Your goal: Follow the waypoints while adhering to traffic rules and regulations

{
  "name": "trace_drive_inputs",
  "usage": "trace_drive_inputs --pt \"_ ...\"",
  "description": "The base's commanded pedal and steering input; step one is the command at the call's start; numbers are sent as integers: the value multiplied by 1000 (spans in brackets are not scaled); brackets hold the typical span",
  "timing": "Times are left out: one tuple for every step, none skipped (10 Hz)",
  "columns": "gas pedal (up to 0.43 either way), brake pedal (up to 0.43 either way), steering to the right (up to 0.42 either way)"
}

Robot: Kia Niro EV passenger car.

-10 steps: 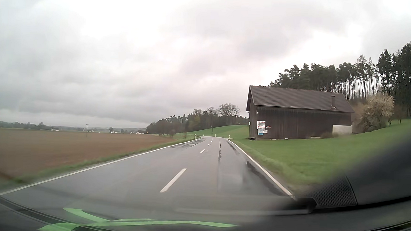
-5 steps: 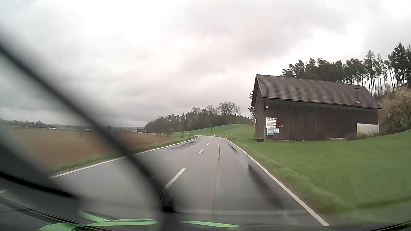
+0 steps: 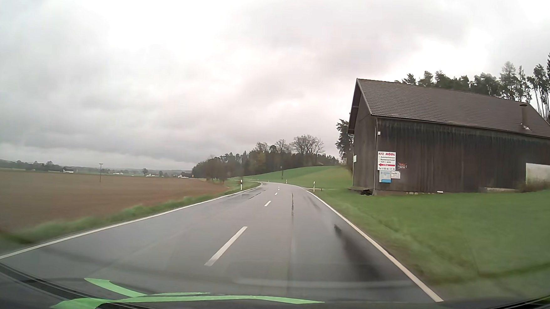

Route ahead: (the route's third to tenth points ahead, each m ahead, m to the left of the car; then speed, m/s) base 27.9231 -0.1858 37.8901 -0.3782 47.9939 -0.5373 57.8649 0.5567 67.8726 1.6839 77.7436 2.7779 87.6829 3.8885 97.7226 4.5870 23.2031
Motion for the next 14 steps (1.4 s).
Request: trace_drive_inputs --pt "98 0 -1" --pt "98 0 -1" --pt "98 0 -1" --pt "98 0 -1" --pt "98 0 -1" --pt "98 0 -1" --pt "98 0 -2" --pt "79 0 -2" --pt "67 0 -2" --pt "67 0 -2" --pt "67 0 -3" --pt "87 0 -3" --pt "130 0 -4" --pt "150 0 -5"
